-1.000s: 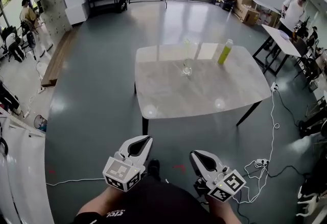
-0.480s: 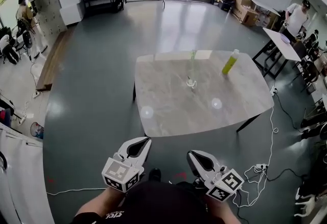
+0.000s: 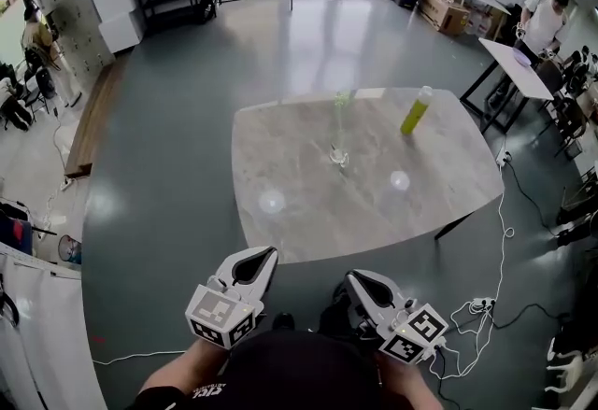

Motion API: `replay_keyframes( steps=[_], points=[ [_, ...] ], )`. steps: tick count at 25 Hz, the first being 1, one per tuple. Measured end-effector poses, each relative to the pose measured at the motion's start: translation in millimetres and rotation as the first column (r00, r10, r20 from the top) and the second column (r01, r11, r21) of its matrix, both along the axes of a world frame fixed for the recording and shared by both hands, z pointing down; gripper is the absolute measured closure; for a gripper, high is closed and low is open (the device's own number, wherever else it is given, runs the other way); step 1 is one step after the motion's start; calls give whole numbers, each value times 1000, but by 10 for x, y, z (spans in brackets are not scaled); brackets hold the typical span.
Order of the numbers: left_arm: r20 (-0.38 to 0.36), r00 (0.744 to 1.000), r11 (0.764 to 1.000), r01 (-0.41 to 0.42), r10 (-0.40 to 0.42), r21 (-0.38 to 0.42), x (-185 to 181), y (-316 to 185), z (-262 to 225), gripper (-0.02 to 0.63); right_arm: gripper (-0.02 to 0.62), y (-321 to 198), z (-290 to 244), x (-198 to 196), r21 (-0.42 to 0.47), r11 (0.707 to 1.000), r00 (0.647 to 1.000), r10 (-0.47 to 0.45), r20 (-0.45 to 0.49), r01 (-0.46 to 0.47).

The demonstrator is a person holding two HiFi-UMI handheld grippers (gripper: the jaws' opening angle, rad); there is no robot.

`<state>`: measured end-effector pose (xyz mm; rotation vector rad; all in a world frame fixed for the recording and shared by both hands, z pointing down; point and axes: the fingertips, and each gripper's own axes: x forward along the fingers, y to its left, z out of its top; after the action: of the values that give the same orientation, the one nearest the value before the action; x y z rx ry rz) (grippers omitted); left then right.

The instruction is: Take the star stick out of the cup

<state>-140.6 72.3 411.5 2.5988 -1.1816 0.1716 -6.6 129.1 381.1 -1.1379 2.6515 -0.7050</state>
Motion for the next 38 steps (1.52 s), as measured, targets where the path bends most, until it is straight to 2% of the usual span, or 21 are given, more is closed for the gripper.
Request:
replay_keyframes(
  steps=[10,14,19,27,31,38],
  points=[
    [3,999,999,46,-46,14,931,-680,-159,604,581,-772,-94,978,24,999,999,-40,35,39],
    [-21,997,997,78,-78,-2,1305,-910,-204,604,581,-1015,-62,1384,18,998,997,-57,44,57],
    [12,995,995,102,-102,3,1623,-1061,-256,603,581,-1144,-28,1724,14,997,996,-76,50,75],
    [36,991,992,125,-125,-10,1819,-1344,-213,604,581,-1409,132,1882,-30,994,993,-101,69,103],
    [45,990,991,137,-137,1,1811,-1569,-203,604,581,-1640,176,1786,-46,988,988,-142,55,145],
    [7,993,992,119,-119,-34,1715,-2058,-84,604,581,-2168,183,1541,-62,980,982,-186,31,188]
  ],
)
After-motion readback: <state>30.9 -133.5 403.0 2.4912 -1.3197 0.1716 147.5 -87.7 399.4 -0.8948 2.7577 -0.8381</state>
